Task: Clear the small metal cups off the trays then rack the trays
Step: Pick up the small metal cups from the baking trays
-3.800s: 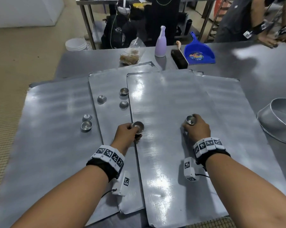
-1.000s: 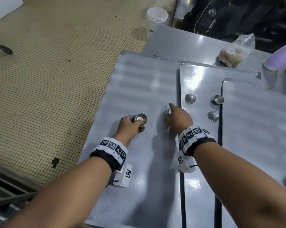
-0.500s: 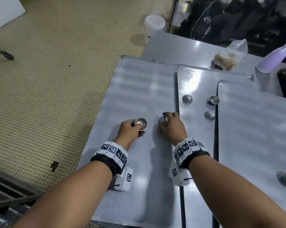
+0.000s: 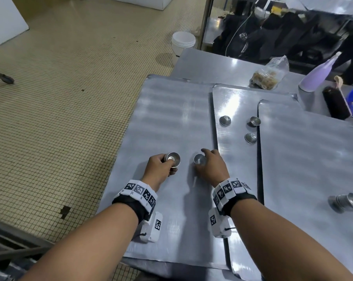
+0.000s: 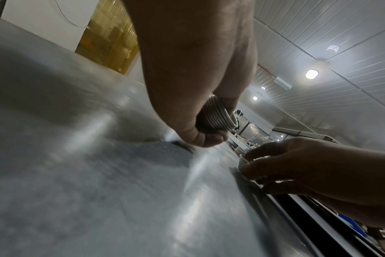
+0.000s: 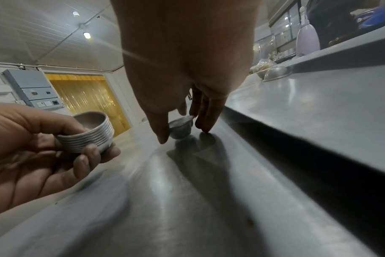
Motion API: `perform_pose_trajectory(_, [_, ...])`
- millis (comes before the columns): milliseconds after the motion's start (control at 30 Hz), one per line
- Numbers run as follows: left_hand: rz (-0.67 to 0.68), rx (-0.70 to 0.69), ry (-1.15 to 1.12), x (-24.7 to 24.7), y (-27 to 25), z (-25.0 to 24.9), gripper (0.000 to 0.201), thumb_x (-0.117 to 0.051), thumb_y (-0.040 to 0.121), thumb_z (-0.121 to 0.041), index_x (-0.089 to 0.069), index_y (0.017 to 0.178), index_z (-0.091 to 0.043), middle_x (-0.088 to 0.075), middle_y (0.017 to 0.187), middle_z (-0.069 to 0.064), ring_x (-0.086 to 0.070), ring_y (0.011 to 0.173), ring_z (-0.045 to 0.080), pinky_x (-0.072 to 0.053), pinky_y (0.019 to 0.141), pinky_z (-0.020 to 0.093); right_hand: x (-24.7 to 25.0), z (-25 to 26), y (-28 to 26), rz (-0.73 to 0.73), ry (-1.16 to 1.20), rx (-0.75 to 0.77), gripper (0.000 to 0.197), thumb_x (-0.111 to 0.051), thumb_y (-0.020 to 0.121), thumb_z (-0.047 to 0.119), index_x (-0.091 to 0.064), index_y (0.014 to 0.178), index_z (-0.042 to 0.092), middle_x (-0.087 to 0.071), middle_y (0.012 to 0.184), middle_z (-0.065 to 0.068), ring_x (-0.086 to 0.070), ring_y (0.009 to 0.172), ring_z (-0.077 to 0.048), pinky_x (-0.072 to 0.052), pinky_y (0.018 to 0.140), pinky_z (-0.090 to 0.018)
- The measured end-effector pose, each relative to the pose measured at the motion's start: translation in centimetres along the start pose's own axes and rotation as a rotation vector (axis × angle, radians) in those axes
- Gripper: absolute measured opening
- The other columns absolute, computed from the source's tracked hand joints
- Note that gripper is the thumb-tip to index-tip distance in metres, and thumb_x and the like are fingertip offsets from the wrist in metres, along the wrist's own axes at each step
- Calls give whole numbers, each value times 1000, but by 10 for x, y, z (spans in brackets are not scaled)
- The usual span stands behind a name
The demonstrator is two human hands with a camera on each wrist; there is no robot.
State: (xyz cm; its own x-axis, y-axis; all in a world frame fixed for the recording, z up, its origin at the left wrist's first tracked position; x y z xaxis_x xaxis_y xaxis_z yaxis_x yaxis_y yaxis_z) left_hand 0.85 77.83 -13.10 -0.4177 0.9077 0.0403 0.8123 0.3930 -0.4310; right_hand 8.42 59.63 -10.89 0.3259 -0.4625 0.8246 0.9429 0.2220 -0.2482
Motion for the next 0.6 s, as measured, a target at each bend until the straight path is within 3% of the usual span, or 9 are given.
perform_pose_trajectory(133, [15, -16, 25, 1, -2, 1, 15, -57, 93, -3, -69, 85, -6, -68, 77, 12, -70, 63, 20, -58, 71, 36, 0, -2, -11, 1, 3, -33, 37, -61, 87, 26, -63, 123, 17, -49, 124, -9, -60, 110, -32, -45, 94, -33])
perform_pose_trajectory(333, [36, -9, 48, -13, 2, -5, 13, -58, 91, -5, -70, 87, -5, -70, 76, 13, -70, 63, 19, -57, 67, 32, 17, -5, -26, -124, 118, 72, 53, -80, 78, 34, -61, 125, 18, -62, 118, -5, -61, 105, -24, -48, 88, -32])
perform_pose_trajectory(500, [67, 28, -56, -42, 6, -15, 8, -61, 89, -4, -68, 87, 0, -66, 78, 12, -65, 66, 23, -57, 70, 33, 39, -5, -34, -210, 287, 122, 55, -82, 77, 39, -59, 124, 25, -71, 107, 3, -65, 92, -18, -53, 84, -34])
perform_pose_trajectory(600, [99, 49, -186, -61, 5, -24, 11, -70, 80, -15, -73, 80, -5, -65, 75, 13, -63, 72, 27, -54, 71, 37, 46, -1, -30, -208, 349, 155, 54, -81, 76, 42, -58, 123, 30, -71, 106, 7, -66, 93, -16, -54, 86, -36])
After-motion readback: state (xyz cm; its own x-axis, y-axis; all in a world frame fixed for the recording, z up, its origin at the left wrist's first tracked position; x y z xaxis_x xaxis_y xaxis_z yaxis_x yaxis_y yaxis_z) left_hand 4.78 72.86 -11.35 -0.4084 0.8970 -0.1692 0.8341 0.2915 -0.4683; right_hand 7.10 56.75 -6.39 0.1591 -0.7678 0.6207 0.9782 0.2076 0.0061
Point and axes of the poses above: each hand's wrist, its own y-axis towards the middle knuckle, its own x-axis out of the back of the hand, z = x × y, the point moved 5 cm from there along y, towards the middle knuckle
